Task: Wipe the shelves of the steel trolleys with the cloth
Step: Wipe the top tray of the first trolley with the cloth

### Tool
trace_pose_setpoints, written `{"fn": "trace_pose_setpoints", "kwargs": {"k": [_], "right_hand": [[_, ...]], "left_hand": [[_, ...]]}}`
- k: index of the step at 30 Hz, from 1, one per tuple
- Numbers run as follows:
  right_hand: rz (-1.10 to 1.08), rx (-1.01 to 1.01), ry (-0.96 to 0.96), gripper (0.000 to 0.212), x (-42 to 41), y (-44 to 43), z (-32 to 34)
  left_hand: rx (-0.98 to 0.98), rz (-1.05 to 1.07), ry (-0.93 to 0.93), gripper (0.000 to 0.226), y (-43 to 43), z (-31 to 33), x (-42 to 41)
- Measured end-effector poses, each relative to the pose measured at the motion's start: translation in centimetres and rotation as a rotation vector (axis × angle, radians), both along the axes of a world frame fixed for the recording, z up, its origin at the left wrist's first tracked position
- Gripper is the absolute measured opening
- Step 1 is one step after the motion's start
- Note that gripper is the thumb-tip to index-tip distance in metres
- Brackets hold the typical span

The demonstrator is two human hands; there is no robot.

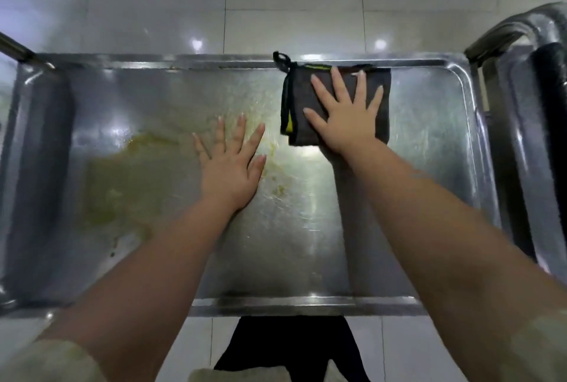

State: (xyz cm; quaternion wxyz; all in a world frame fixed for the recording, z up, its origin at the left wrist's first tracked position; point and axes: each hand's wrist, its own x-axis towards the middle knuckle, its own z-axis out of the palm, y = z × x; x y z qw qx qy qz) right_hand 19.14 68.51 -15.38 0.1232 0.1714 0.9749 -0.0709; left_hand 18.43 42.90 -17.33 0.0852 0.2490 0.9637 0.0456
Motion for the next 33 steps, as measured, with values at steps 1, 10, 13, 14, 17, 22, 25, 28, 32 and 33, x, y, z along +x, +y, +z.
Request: {"fn": "trace_pose_setpoints", "kwargs": {"k": [1,10,13,14,17,22,25,28,32,33], "right_hand": [[-0.025,0.002,-0.016,0.069,-1.9,0.6,0.0],[0.179,-0.021,0.052,0.069,16.8,-7.2,0.3],[0.278,-0.057,-0.034,0.067,24.6,-10.1,0.9],[0.286,-0.078,-0.040,0.066,24.6,-10.0,1.0],[0.232,-0.039,0.042,0.065,17.2,-7.7,0.7],[0.014,0.021,-0.009,0.068,-1.3,-2.6,0.0],[0.031,0.044,-0.025,0.069,-2.5,-2.3,0.0],[0.118,0.038,0.034,0.068,4.8,-4.0,0.2],[0.206,-0.036,0.000,0.069,20.6,-8.2,0.4],[0.236,-0.047,-0.040,0.068,23.7,-9.2,0.6]], "left_hand": [[0.003,-0.003,0.013,0.055,0.0,-0.1,0.1],[-0.002,0.011,-0.024,0.057,0.5,0.6,0.3],[-0.004,0.019,-0.042,0.056,0.6,0.7,0.4],[-0.005,0.020,-0.047,0.056,0.5,0.7,0.4],[0.004,0.016,-0.045,0.055,0.3,0.6,0.3],[0.044,0.016,-0.028,0.055,0.3,0.6,0.4],[0.031,0.017,-0.014,0.055,0.4,0.5,0.4],[-0.001,0.015,-0.014,0.055,0.3,0.3,0.4],[-0.001,0.021,-0.028,0.056,0.4,0.4,0.5],[0.000,0.023,-0.031,0.056,0.4,0.4,0.5]]}}
